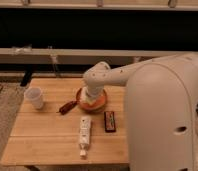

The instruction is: Place the white sponge in the ceramic bowl

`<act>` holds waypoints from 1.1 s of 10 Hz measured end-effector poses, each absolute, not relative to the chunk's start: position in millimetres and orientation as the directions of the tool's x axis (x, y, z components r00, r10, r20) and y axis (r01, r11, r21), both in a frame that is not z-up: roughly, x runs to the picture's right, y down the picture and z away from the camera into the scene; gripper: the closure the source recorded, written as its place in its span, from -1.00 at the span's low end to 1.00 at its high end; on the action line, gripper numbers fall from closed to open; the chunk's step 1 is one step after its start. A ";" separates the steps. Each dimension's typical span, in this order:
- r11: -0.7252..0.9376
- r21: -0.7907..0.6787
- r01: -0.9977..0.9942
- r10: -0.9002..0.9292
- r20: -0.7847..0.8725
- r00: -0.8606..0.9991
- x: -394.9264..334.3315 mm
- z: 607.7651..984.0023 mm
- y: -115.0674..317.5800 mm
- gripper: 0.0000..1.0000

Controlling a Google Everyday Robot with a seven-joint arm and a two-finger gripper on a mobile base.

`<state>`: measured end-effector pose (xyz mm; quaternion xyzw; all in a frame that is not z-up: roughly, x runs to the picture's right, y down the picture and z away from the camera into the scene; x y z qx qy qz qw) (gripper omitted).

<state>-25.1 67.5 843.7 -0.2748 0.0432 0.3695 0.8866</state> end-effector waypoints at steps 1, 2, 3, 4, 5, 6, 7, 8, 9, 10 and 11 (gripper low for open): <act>0.569 -0.451 -0.687 0.635 -0.290 0.716 -21.3 847.0 64.9 -0.18; 0.562 -0.441 -0.699 0.638 -0.307 0.706 -14.5 850.4 61.3 -0.43; 0.559 -0.437 -0.704 0.639 -0.315 0.702 -8.9 850.4 60.3 -0.50; 0.556 -0.440 -0.705 0.638 -0.319 0.701 -3.0 848.9 61.0 -0.50; 0.554 -0.452 -0.699 0.635 -0.314 0.706 3.6 843.8 62.3 -0.50; 0.552 -0.463 -0.693 0.633 -0.309 0.710 7.1 839.6 63.1 -0.50; 0.549 -0.473 -0.689 0.634 -0.302 0.712 10.6 835.3 62.7 -0.50; 0.542 -0.485 -0.686 0.635 -0.298 0.712 18.4 830.5 62.2 -0.50; 0.526 -0.498 -0.689 0.647 -0.291 0.705 26.3 826.3 60.3 -0.50; 0.523 -0.499 -0.691 0.647 -0.295 0.703 29.2 825.4 60.6 -0.50; 0.526 -0.503 -0.686 0.645 -0.290 0.707 25.0 825.3 60.4 -0.50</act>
